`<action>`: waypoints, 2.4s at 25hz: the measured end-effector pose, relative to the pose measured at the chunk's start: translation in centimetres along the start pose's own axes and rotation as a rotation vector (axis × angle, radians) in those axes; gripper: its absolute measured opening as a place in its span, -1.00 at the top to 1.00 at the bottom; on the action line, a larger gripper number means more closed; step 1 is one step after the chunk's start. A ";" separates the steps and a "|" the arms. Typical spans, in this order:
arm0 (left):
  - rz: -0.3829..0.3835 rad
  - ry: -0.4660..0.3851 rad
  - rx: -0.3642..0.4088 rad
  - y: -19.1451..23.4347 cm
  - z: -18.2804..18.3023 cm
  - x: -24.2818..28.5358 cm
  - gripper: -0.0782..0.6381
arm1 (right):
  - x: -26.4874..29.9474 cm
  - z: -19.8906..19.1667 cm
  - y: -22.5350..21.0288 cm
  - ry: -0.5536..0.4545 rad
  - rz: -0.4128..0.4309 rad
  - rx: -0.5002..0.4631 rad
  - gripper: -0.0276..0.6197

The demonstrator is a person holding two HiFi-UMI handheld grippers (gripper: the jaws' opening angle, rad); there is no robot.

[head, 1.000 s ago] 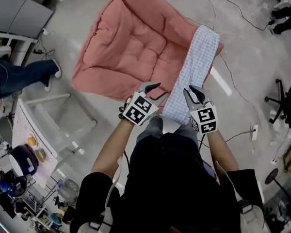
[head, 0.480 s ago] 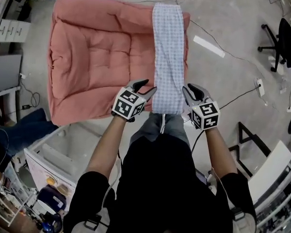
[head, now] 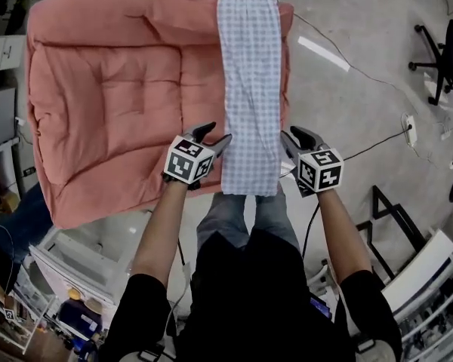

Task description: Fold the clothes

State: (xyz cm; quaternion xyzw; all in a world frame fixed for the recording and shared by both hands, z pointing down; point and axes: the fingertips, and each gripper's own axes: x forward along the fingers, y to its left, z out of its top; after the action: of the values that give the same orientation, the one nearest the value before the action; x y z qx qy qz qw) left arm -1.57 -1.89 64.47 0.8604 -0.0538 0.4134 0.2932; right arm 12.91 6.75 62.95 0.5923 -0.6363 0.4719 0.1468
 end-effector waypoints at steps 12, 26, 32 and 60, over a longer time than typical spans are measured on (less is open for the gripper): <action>-0.073 0.055 -0.040 3.0 -3.3 7.1 0.05 | 7.9 -3.0 -2.3 -0.009 0.147 0.210 0.15; -0.283 0.077 -0.232 3.2 -5.1 10.2 -0.09 | 10.7 -4.9 -1.5 0.028 0.294 0.430 0.16; -0.449 0.058 -0.266 1.3 -4.6 10.6 0.04 | 10.6 -4.7 -0.6 0.027 0.365 0.460 0.32; -0.543 -0.205 -0.160 -3.9 2.1 0.2 0.66 | 0.8 1.3 4.1 -0.157 0.653 0.543 0.86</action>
State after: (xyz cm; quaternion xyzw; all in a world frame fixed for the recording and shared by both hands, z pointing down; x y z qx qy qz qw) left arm 1.29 0.24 61.80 0.8548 0.1166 0.2252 0.4528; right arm 9.49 4.64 61.18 0.4109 -0.6525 0.5974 -0.2202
